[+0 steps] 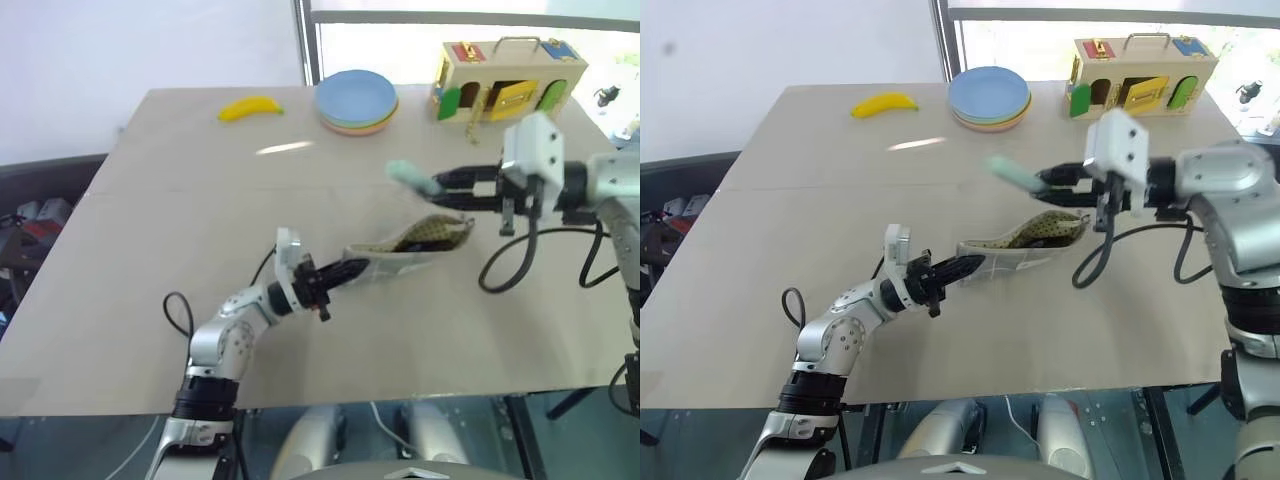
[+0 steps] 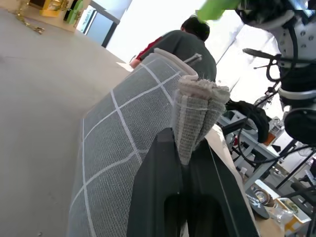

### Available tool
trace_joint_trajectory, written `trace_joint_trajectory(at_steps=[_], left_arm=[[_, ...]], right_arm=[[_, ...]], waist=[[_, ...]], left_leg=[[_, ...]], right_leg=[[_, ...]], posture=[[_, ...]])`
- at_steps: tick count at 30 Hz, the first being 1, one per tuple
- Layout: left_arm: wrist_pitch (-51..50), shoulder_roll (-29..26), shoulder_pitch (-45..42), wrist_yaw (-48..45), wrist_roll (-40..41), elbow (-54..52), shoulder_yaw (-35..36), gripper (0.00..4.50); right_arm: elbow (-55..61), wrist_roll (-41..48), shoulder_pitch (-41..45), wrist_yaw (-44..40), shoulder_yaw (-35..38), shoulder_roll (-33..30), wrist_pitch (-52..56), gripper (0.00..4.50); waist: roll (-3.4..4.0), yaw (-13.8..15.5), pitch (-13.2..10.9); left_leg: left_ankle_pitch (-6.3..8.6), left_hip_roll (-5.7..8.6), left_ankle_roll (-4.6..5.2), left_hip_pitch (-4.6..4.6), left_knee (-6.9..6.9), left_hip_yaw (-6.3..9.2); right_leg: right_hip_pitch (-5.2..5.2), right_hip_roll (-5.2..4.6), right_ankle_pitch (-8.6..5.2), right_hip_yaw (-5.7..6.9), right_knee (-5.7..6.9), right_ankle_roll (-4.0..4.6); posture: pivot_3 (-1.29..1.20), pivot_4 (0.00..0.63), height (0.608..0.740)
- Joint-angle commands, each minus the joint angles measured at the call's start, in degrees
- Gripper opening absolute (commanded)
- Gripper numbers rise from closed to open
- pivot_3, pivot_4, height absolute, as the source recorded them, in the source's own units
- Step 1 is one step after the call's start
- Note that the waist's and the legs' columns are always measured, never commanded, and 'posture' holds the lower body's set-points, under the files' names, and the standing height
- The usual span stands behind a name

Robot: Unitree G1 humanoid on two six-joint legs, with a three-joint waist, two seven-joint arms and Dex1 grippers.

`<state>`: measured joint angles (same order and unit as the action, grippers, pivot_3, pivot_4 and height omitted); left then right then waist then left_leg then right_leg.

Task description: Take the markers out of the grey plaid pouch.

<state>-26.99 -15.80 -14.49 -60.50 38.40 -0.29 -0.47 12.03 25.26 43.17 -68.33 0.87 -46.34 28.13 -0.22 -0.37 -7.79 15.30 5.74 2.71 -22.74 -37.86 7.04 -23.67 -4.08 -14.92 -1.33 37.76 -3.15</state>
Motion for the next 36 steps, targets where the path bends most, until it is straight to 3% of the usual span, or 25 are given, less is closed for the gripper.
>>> trace_joint_trajectory(at_steps=[1, 6, 16, 18, 24, 31, 33, 36], left_arm=[[1.5, 0.0, -0.2, -2.4, 1.7, -2.3, 0.6, 0.00], [-0.7, -0.4, 0.6, -5.2, 6.1, -5.3, 1.7, 0.00], [2.2, -1.9, 2.5, -8.5, 5.0, -5.5, 1.2, 0.00], [3.8, -1.8, 2.6, -8.4, 3.6, -4.5, 1.0, 0.00], [9.4, -2.3, 3.5, -10.5, -0.4, -2.7, -0.1, 0.00], [10.1, -2.7, 4.9, -11.0, 0.2, -2.7, 0.6, 0.00], [9.9, -2.5, 5.0, -10.7, 0.6, -2.6, 0.8, 0.00], [10.7, -2.6, 5.5, -11.3, -0.2, -2.5, 0.1, 0.00]], right_arm=[[-7.5, -4.5, 0.8, 1.2, 2.0, -6.8, 0.6, 0.27], [-18.1, -15.7, -5.9, 0.3, -4.9, -14.6, -4.8, 0.27], [-24.4, -23.3, -11.0, -0.2, -10.8, -13.8, -6.6, 0.27], [-24.8, -24.1, -11.4, 0.4, -11.2, -13.1, -7.1, 1.32], [-27.5, -26.5, -11.0, 4.1, -9.6, -12.3, -9.5, 3.72], [-18.1, -15.6, -5.0, 0.7, -2.5, -10.7, -1.2, 3.72], [-14.0, -12.3, -3.8, -1.1, -1.7, -10.6, 2.0, 3.21], [-7.6, -7.8, -2.0, -3.2, -1.4, -10.6, 6.4, 1.84]], waist=[[-0.01, 0.4, 0.0], [-0.01, 1.2, 0.0], [0.23, -0.1, -0.1], [0.23, 0.0, -0.1], [0.23, 0.1, -0.1], [0.27, -0.4, -0.1], [0.27, -0.3, -0.1], [0.26, 0.1, -0.1]], left_leg=[[0.00, 0.01, 0.00, -0.02, -0.02, 0.00], [0.00, 0.01, 0.01, -0.03, -0.02, -0.02], [0.00, -0.04, 0.01, 0.03, -0.05, -0.23], [0.00, -0.03, 0.01, 0.03, -0.06, -0.21], [0.00, -0.02, 0.01, 0.01, -0.10, -0.20], [0.00, -0.04, 0.01, 0.02, -0.09, -0.22], [0.00, -0.05, 0.01, 0.02, -0.08, -0.19], [0.01, -0.05, 0.02, -0.01, -0.07, -0.12]], right_leg=[[0.01, -0.01, 0.00, 0.03, -0.01, 0.00], [0.00, -0.02, 0.00, 0.03, -0.03, 0.00], [-0.04, 0.03, 0.00, -0.18, 0.10, 0.00], [-0.03, 0.03, 0.00, -0.17, 0.09, 0.00], [-0.03, 0.02, 0.00, -0.15, 0.08, 0.00], [-0.04, 0.04, 0.00, -0.20, 0.11, 0.00], [-0.04, 0.05, 0.00, -0.17, 0.10, 0.00], [-0.02, 0.03, 0.00, -0.10, 0.03, 0.00]], posture=[[0.00, 0.150, 0.740], [0.00, 0.150, 0.740], [0.00, 0.150, 0.740], [0.00, 0.150, 0.740], [0.00, 0.150, 0.740], [0.00, 0.150, 0.740], [0.00, 0.150, 0.740], [0.00, 0.150, 0.740]])
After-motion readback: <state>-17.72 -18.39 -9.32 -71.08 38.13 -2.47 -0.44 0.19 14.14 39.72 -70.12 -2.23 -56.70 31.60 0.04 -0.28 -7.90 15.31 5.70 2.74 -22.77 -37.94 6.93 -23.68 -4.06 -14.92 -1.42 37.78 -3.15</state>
